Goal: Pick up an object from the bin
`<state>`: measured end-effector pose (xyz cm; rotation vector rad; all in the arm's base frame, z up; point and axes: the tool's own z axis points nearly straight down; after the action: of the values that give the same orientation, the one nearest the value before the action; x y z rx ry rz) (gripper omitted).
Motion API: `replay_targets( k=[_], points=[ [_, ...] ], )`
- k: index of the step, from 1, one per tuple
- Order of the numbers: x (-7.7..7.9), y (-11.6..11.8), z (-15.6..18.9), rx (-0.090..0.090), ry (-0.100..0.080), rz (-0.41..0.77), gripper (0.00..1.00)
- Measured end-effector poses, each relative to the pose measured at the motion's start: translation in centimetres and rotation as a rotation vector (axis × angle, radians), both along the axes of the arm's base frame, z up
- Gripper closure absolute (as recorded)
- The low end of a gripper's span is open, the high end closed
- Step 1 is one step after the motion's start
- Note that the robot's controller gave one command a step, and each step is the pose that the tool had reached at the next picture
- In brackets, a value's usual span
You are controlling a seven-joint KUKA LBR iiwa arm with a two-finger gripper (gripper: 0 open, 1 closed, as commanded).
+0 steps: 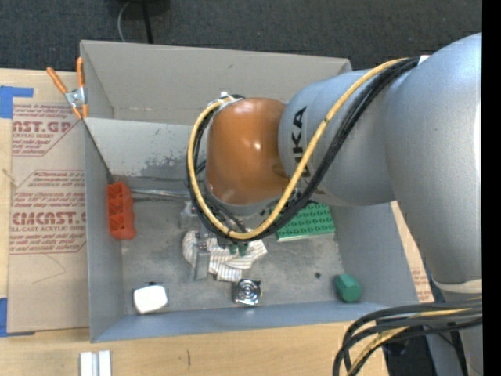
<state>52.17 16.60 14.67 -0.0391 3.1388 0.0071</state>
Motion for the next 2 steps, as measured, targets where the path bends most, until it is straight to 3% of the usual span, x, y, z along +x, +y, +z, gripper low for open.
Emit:
replay_targets(
  k=[1,2],
  points=[
    [0.23,-3.37,-2.49,-0.006,0.005,0.031,0.0],
    [0.35,-3.56,-1.96,-0.004,0.006,0.05,0.0]
  ],
)
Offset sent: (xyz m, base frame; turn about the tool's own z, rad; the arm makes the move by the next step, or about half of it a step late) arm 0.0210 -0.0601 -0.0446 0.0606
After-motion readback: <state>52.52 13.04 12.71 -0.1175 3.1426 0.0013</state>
